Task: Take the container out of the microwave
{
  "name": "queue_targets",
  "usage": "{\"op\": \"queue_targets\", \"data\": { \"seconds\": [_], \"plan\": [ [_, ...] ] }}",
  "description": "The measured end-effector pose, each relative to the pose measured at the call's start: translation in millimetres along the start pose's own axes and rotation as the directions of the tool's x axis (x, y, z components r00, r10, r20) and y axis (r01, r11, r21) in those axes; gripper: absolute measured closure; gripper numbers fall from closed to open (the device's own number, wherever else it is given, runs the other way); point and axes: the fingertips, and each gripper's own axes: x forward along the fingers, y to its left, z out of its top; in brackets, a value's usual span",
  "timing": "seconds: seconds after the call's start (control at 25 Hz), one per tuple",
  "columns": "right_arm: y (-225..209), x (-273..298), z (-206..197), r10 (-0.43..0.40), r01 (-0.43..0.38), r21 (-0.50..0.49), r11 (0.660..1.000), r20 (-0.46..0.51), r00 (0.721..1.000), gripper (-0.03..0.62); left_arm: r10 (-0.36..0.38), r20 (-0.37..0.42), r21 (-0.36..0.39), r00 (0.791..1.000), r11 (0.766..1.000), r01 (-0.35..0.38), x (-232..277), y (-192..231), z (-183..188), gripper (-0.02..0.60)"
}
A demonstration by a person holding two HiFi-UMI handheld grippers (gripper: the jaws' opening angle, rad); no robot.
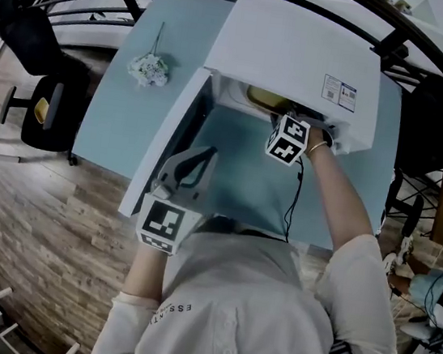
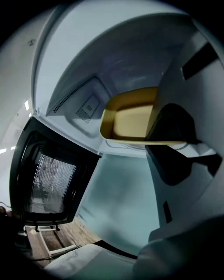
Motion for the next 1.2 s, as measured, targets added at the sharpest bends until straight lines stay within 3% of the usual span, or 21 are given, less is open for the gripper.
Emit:
{"op": "queue_targets", "data": {
  "seconds": [0.2,0.56,0.76,1.2],
  "plan": [
    [15,-22,6,0.044,-0.047,0.057,0.997,0.056,0.997,0.566,-0.016,0.001,0.012,1.0,1.0,0.016,-2,-8,-1,0.588],
    [50,-75,13,0.043,-0.054,0.076,0.996,0.139,0.989,0.566,-0.021,0.007,0.021,1.0,1.0,0.021,-17,-28,0,0.588],
    [80,-113,16,0.084,-0.127,0.186,0.974,0.221,0.972,0.566,0.008,-0.003,0.006,1.0,1.0,-0.008,-31,-39,-4,0.588],
    [128,-198,15,0.015,-0.106,0.255,0.961,0.335,0.942,0.566,0.019,-0.017,0.007,1.0,1.0,-0.019,-63,-80,-6,0.588]
  ]
}}
